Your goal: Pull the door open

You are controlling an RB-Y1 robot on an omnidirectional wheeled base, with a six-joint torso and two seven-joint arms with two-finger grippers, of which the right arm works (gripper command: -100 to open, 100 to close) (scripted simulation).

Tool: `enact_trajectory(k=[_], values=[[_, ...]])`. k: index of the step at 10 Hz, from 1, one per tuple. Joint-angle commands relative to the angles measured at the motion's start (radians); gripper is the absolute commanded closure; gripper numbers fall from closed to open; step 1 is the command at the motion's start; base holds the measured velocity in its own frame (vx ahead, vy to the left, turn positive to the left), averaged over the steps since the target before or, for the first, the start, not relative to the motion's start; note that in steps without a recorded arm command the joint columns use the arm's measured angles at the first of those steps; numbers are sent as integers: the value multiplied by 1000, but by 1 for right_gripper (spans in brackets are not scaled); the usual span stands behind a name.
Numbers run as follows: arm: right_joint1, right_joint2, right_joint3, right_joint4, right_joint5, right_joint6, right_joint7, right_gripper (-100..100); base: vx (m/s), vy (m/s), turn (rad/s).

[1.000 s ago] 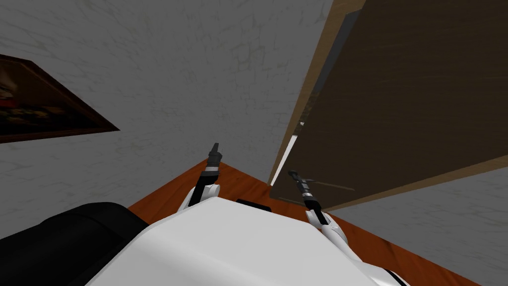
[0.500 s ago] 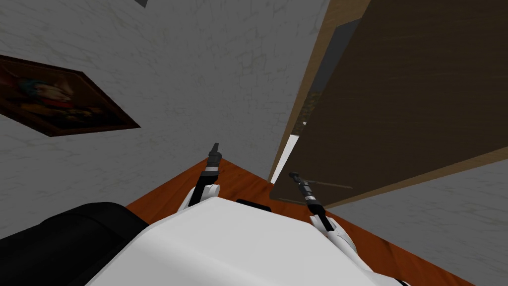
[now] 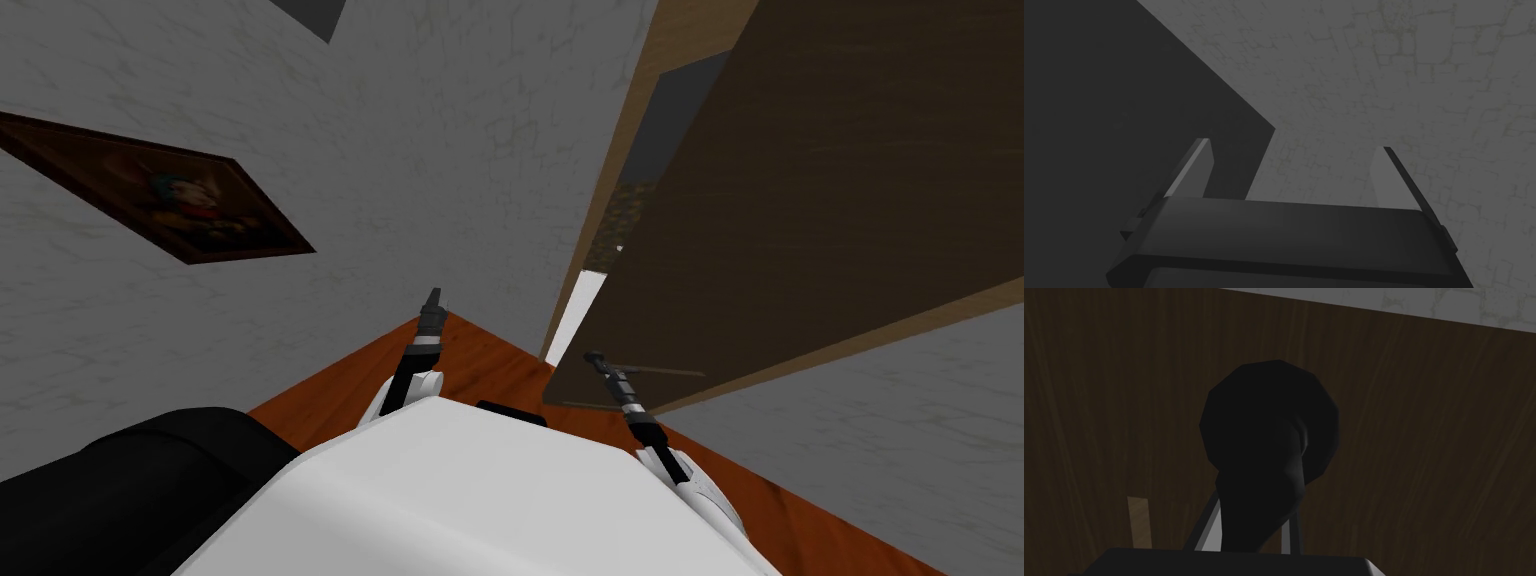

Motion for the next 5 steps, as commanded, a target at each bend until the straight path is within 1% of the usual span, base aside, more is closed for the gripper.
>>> enact_trajectory(k=[1,2,3,4,5], values=[[0,0,0,0,0,0,0,100,-66,-39,20],[15,-9,4,9,2,-29,-10,100,-158,-88,229],[21,-15,5,14,3,-44,-14,100,-235,-119,233],[29,-21,6,20,3,-61,-19,100,-227,-93,186],[33,-24,7,23,4,-70,-21,100,-189,-76,120]])
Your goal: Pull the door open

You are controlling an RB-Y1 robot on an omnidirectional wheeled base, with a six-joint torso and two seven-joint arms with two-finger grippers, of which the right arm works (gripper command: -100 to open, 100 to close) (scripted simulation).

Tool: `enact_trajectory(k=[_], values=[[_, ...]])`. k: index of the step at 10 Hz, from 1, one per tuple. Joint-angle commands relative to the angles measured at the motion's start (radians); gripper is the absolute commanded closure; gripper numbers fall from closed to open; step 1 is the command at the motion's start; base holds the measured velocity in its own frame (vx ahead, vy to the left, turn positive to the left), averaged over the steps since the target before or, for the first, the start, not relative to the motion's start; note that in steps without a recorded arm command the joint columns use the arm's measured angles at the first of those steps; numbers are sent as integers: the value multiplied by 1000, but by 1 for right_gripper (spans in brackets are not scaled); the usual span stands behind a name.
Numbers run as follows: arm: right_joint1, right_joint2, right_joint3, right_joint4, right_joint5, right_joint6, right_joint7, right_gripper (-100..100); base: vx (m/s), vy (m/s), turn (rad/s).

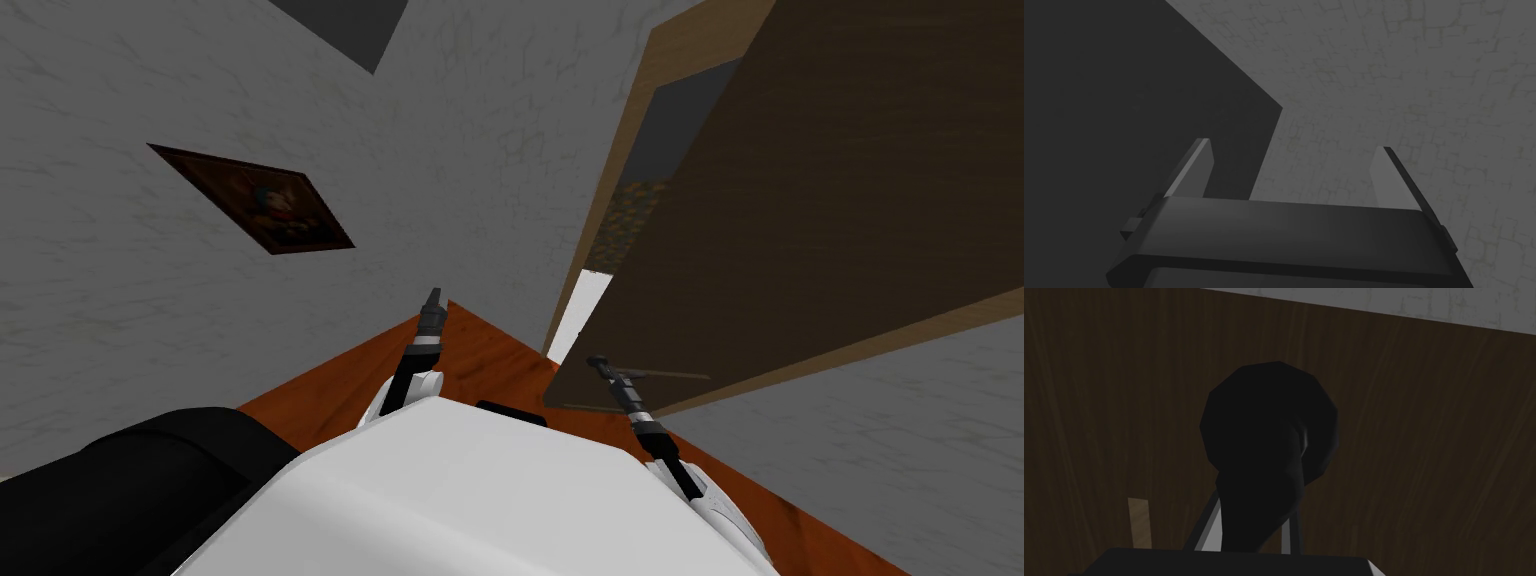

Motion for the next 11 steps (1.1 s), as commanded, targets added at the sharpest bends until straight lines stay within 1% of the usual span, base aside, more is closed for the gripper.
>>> enact_trajectory(k=[1,3,4,6,7,8,11], values=[[-3,-4,3,30,2,-31,-3,100,-130,-70,74],[12,-17,5,42,3,-66,-13,100,-174,-96,176],[22,-25,7,49,4,-89,-19,100,-200,-72,234],[32,-33,8,57,5,-111,-25,100,-201,-106,150],[26,-29,9,53,6,-99,-24,100,-91,-41,28],[33,-31,11,64,6,-117,-27,100,-149,-80,205],[42,-39,10,82,6,-148,-31,100,-209,-100,189]])
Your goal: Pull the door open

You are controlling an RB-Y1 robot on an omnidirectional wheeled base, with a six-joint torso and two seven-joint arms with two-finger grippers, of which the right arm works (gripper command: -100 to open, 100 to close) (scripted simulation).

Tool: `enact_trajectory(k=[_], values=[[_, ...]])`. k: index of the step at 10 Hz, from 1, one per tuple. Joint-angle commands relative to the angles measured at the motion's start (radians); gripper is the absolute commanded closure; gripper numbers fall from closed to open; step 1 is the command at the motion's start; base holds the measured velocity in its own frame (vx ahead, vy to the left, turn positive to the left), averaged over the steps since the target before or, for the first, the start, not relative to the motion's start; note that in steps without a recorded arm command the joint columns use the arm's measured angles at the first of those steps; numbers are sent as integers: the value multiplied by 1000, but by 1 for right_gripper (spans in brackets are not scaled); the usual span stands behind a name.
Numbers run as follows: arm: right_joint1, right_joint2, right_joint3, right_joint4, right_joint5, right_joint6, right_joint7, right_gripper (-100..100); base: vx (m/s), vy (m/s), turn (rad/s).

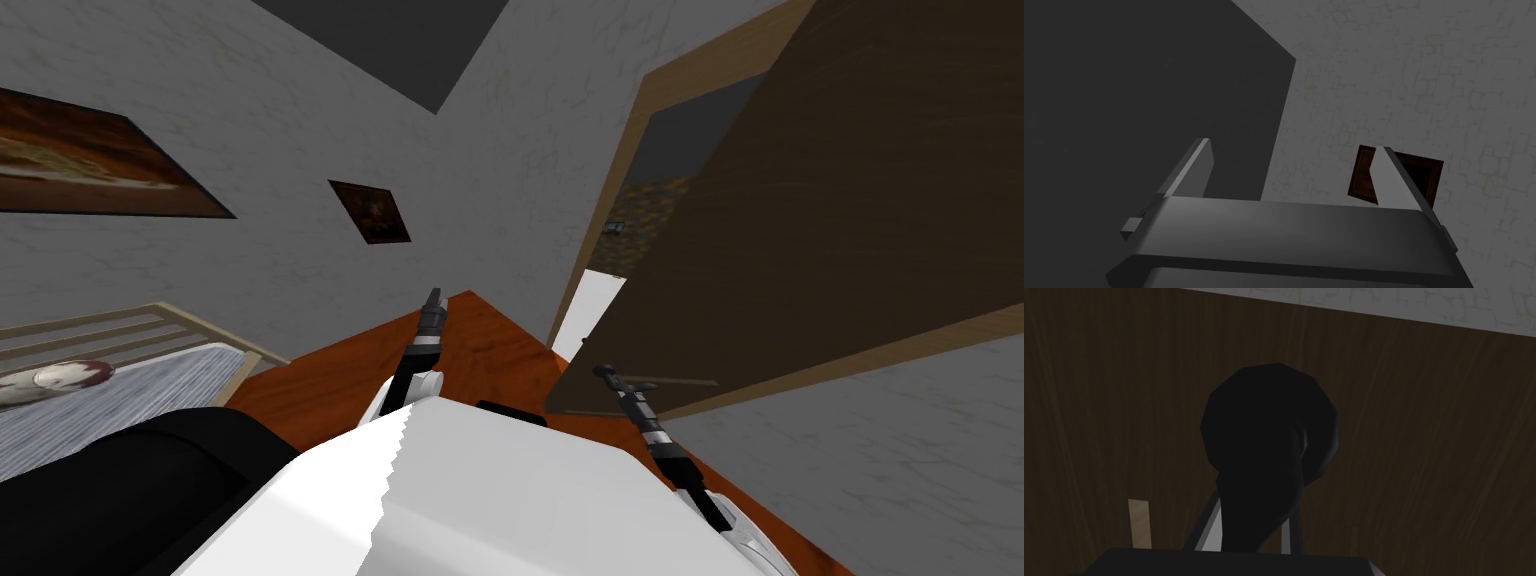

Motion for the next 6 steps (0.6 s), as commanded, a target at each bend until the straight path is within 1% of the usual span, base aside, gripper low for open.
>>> enact_trajectory(k=[1,3,4,5,6], values=[[9,-6,0,10,0,-23,-2,100,-231,-136,222],[16,-12,-1,23,0,-46,-4,100,-226,-97,193],[19,-15,-1,29,0,-57,-5,100,-173,-98,159],[22,-17,-1,34,-1,-65,-6,100,-187,-113,147],[23,-18,-1,36,-1,-69,-7,100,-169,-57,100]])
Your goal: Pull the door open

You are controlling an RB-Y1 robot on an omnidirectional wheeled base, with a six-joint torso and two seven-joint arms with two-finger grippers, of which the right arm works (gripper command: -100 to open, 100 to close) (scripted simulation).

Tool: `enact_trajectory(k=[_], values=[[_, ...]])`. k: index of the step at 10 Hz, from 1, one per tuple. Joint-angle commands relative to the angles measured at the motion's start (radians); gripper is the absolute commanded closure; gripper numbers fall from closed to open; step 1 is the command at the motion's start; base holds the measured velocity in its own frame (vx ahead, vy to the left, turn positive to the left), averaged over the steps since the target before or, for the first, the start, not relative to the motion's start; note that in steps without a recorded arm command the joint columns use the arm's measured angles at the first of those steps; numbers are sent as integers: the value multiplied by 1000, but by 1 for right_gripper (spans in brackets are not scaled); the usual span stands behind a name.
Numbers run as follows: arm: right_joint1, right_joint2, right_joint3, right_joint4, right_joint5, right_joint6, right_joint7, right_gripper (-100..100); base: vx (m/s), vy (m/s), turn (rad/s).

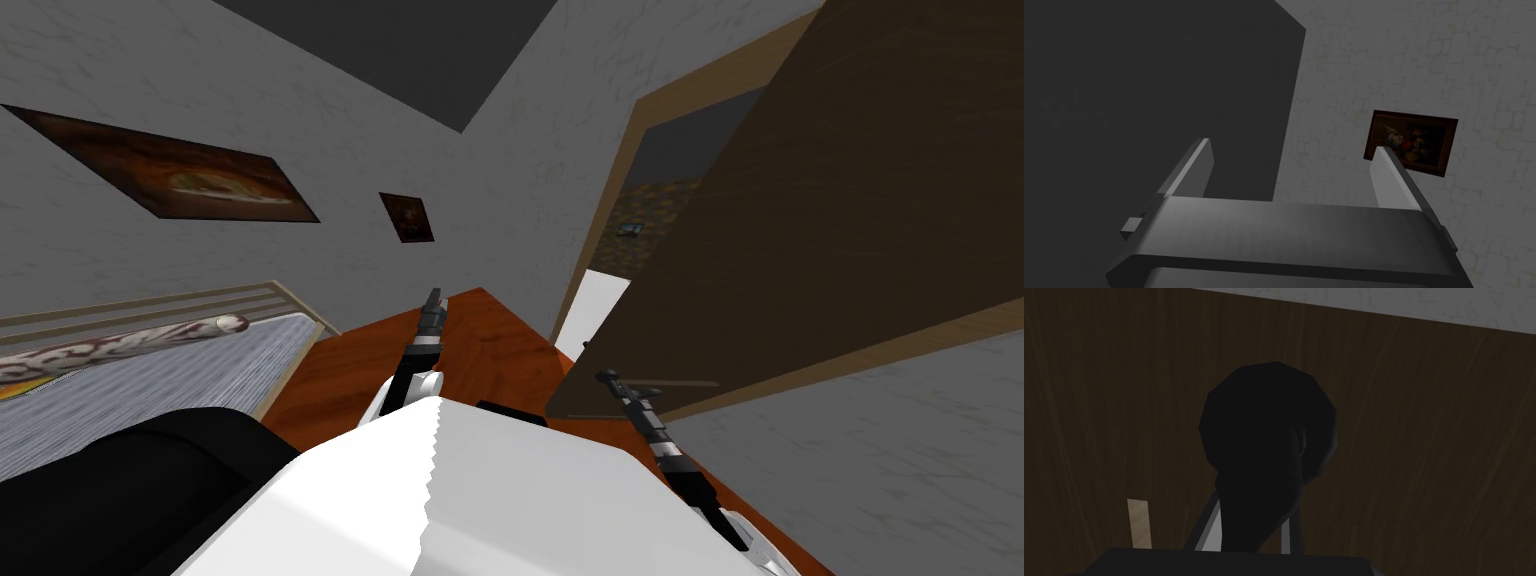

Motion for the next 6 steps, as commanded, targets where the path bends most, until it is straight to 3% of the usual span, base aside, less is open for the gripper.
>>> enact_trajectory(k=[1,6], values=[[0,0,0,0,0,0,0,100,-65,-16,15],[0,-5,0,24,0,-27,-2,100,-198,-93,182]])
